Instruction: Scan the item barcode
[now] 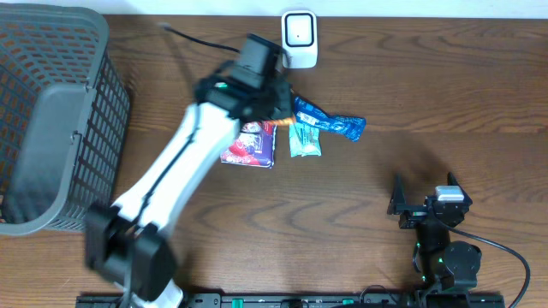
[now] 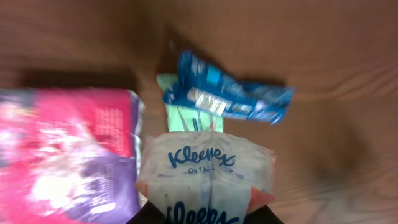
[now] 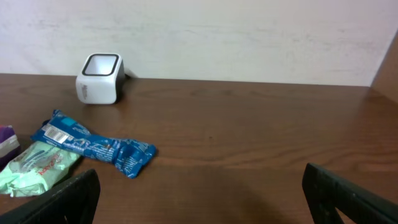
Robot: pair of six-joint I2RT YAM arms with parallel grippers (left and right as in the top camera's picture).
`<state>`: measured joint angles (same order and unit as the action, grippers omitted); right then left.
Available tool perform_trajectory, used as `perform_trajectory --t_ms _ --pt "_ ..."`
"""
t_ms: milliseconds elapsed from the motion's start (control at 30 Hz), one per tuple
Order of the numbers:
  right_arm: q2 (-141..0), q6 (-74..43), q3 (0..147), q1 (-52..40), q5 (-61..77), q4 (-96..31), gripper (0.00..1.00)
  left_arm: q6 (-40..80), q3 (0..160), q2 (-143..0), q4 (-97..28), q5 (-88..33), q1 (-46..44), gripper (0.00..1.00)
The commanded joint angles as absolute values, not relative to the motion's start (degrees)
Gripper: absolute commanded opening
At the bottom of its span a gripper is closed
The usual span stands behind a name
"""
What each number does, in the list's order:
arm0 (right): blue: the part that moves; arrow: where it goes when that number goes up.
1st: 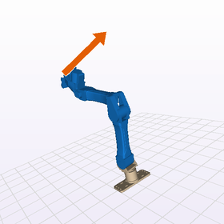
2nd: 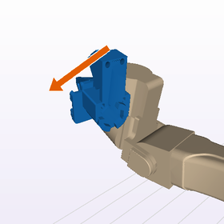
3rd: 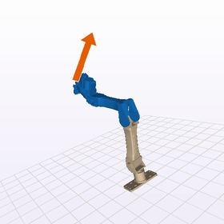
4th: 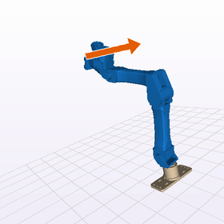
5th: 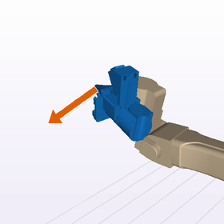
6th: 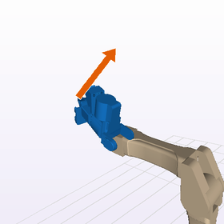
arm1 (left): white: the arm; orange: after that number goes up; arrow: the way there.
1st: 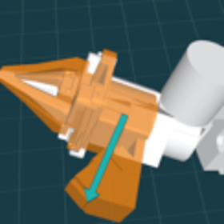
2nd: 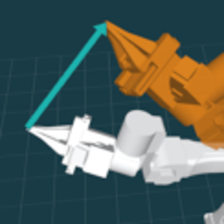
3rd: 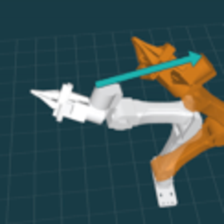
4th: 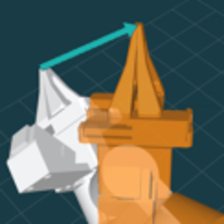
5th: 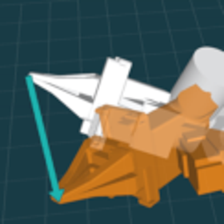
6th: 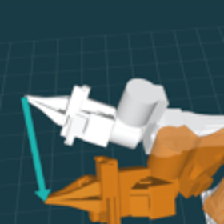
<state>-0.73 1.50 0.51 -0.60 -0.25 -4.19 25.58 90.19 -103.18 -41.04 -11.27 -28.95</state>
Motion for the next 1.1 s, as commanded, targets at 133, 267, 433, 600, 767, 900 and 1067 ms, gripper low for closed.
perform_trajectory --t_ms 133,267,433,600,767,900,1067 --pt "-0.71 0.91 0.32 -1.17 -0.54 -4.25 0.99 24.91 89.47 -110.76 -41.41 -10.94 -30.37 0.49" --pt "-0.71 0.91 0.32 -1.17 -0.54 -4.25 0.99 24.91 89.49 -110.24 -41.91 -10.96 -29.41 0.77" --pt "-0.71 0.91 0.32 -1.17 -0.54 -4.25 0.99 24.91 90.52 -104.53 -43.97 -10.96 -26.48 0.96" --pt "-0.71 0.91 0.32 -1.17 -0.54 -4.27 0.99 24.91 90.61 -95.07 -45.25 -10.96 -21.63 1.0" --pt "-0.71 0.91 0.32 -1.17 -0.51 -4.27 0.99 24.88 90.61 -86.7 -51.18 -10.92 -15.31 0.98" --pt "-0.71 0.91 0.32 -1.17 -0.54 -4.27 0.99 24.91 90.61 -83.07 -58.61 -10.92 -9.76 0.98" --pt "-0.71 0.91 0.32 -1.17 -0.54 -4.25 0.99 24.88 90.61 -81.87 -64.84 -10.92 -3.68 0.98"
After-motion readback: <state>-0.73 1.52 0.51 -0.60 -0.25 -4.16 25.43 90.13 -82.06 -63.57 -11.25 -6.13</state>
